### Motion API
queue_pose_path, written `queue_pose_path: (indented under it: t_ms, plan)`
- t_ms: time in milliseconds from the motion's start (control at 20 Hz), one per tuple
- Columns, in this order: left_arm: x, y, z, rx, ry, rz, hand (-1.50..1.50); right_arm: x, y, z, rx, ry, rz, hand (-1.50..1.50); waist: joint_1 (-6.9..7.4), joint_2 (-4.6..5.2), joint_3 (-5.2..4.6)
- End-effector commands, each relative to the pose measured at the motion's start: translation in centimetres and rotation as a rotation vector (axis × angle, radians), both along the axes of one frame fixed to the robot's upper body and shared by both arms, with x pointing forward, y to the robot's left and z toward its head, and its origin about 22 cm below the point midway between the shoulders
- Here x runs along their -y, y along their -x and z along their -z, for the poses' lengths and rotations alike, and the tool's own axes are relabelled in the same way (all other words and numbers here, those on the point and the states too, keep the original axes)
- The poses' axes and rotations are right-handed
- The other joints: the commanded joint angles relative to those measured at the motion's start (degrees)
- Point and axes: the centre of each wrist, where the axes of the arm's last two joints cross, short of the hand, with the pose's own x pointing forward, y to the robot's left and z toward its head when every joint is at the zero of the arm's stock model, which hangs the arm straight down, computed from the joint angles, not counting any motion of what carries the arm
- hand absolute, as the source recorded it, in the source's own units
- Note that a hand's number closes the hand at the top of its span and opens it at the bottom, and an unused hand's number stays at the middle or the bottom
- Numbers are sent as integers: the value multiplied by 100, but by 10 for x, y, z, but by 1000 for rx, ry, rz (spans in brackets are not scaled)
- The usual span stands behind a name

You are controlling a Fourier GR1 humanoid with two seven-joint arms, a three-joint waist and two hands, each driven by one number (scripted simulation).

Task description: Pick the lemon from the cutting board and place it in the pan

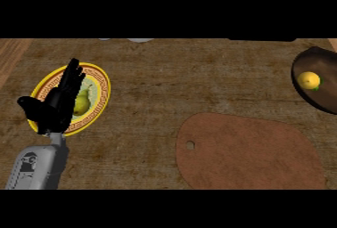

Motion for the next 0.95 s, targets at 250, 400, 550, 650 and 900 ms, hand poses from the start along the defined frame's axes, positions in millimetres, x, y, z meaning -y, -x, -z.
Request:
queue_pose_path:
  t_ms: [250,400,550,650,900]
  plan:
    - [-17,3,-2,-28,11,-44,0,52,68,-17,73,-150,-161,-150,-269,-86,3]
    - [-10,8,3,-17,-2,-37,0,68,84,-38,70,-146,-148,-150,-307,-108,0]
    - [-16,14,6,-20,-6,-53,0,70,94,-31,56,-152,-152,-150,-300,-128,-4]
    - [-21,18,11,-33,-1,-57,0,74,99,-36,45,-161,-151,-150,-299,-134,-11]
    - [-13,16,10,-12,4,-55,0,77,108,-37,7,-88,-147,-150,-269,-129,-12]
